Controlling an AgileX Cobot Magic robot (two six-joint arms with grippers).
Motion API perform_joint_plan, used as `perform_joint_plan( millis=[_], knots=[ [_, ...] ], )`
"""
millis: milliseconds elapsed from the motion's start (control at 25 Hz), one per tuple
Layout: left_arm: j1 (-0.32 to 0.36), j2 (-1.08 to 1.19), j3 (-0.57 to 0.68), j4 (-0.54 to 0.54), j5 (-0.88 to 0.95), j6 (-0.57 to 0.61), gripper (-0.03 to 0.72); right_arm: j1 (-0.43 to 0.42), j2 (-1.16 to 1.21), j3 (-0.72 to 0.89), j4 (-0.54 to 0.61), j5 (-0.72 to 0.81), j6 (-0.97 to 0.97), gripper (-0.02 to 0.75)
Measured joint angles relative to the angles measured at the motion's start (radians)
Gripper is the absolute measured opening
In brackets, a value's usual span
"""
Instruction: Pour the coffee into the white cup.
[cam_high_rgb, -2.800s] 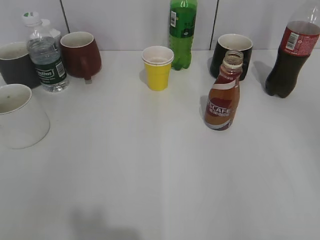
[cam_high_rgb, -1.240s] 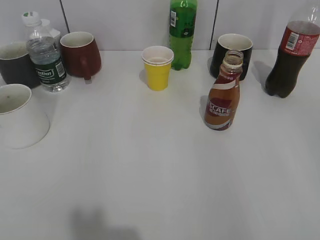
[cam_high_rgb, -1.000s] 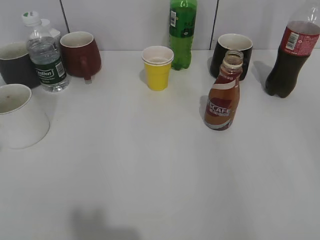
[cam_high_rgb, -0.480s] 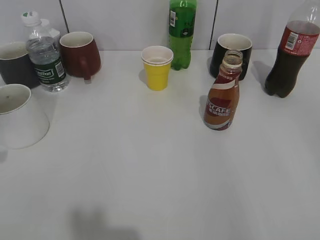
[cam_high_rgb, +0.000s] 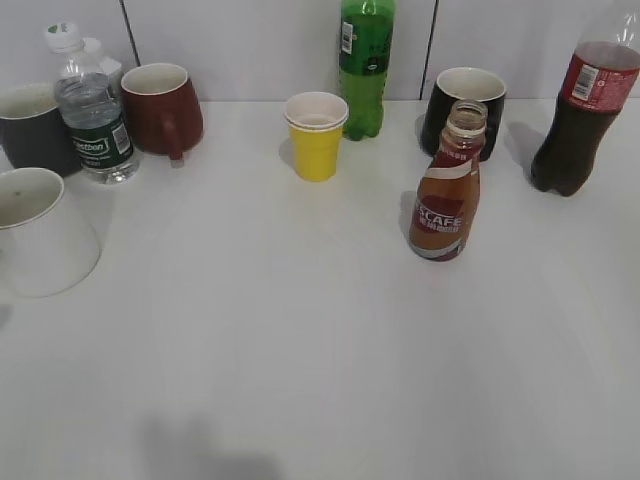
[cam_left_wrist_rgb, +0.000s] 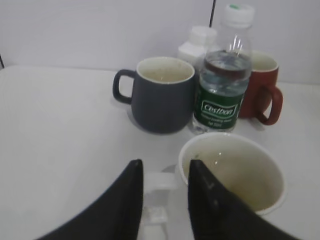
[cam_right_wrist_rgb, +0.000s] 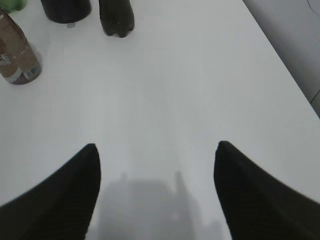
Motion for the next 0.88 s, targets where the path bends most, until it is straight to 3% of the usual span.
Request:
perform_joint_plan(
  millis=[360, 760, 880],
  knots=[
    [0.000, 0.109, 0.081, -0.068, -0.119, 0.000, 0.241, 0.000, 0.000, 0.000, 0.002, -0.001, 0.000, 0.552],
    [0.000, 0.342, 0.081, -0.073, -0.310, 0.000, 0.260, 0.000, 0.000, 0.000, 0.002, -0.001, 0.000, 0.552],
    [0.000, 0.437, 0.081, -0.065, -0.387, 0.000, 0.304, 0.000, 0.000, 0.000, 0.003, -0.001, 0.000, 0.552]
  ],
)
